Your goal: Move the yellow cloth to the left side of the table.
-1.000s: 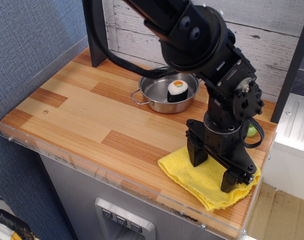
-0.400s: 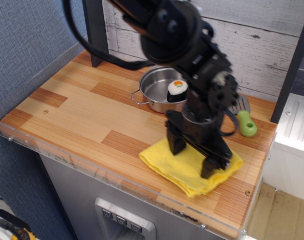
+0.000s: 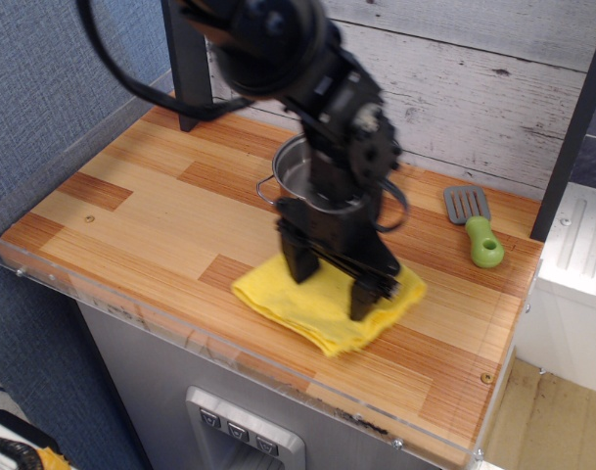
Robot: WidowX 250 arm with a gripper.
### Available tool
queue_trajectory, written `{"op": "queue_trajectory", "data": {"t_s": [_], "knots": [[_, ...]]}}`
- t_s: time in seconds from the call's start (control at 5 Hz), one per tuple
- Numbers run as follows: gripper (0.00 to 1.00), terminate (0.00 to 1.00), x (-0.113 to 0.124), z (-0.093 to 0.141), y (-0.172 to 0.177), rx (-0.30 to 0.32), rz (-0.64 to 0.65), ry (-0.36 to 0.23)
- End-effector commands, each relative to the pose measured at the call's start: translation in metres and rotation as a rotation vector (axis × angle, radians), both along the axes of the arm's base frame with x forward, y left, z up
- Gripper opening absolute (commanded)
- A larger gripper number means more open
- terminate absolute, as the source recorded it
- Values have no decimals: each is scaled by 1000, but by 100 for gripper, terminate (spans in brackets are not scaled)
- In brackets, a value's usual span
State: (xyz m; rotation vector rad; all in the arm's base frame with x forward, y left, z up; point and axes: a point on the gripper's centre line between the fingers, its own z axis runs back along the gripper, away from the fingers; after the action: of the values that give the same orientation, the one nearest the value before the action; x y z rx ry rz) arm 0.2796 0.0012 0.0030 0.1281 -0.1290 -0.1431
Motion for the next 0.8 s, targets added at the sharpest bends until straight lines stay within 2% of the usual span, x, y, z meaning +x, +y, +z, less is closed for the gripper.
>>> {"op": "queue_trajectory", "data": {"t_s": [0.0,0.2,0.4,0.6], "knots": [[100,0,-28,-9,70,23,108,137],[100,0,-32,-1,96,19,148,146],[100,0,-35,3,122,-14,192,163],[100,0,-31,10,137,-20,201,148]]}}
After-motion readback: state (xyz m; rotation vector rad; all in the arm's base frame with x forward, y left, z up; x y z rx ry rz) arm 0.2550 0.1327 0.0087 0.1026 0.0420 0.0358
